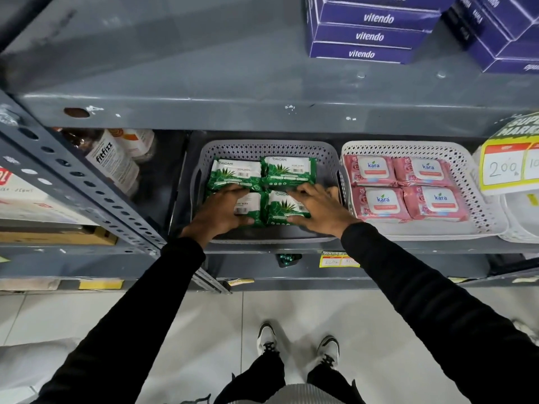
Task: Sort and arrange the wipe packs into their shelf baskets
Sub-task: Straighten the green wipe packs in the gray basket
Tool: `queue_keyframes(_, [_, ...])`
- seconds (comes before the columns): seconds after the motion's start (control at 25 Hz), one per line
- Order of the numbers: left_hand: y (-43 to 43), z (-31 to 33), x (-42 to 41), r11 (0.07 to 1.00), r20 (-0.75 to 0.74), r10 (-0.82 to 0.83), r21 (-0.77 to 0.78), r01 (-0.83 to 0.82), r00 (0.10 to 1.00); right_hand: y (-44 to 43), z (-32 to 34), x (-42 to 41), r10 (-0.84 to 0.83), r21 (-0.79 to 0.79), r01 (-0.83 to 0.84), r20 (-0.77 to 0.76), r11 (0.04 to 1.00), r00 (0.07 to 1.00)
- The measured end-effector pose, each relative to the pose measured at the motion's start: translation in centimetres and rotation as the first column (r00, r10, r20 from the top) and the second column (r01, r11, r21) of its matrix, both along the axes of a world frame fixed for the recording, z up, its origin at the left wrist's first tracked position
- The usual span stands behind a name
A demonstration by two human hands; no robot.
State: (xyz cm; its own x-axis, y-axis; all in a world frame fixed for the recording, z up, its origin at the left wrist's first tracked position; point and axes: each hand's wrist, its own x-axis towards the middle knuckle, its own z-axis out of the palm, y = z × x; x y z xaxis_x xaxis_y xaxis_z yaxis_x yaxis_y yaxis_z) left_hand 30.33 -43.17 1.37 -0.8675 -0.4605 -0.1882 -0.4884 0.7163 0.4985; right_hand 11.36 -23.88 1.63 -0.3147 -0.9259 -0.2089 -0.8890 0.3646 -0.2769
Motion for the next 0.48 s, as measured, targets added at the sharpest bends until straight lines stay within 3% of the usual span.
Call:
queue_keyframes(0.08, [-0.4, 0.9, -0.6, 0.997, -0.12, 0.072, 0.027, -0.069, 0.99, -0.6, 0.4, -0.4, -0.064, -0.135, 0.066, 0.017, 0.989, 0.998])
queue_keyframes(0.2, [-2.2, 1.9, -1.9, 0.978, -0.192, 0.149, -0.113, -0.173, 0.97, -2.5, 1.2, -1.2, -0.165, -0.26, 0.146, -0.055, 0.955, 0.985])
queue_keyframes(0.32, [-3.9, 1.5, -3.2, 0.973, -0.135, 0.129, -0.174, -0.152, 0.982, -4.4, 1.3, -2.2, -0.191, -0.208, 0.18, -0.038, 0.962, 0.981])
queue_keyframes(0.48, [-4.6, 0.1, -4.0, 0.987, 0.002, 0.089, -0.132, -0.088, 0.996, -5.5, -0.4, -3.1, -0.158, -0.023, 0.157, -0.015, 0.987, 0.987])
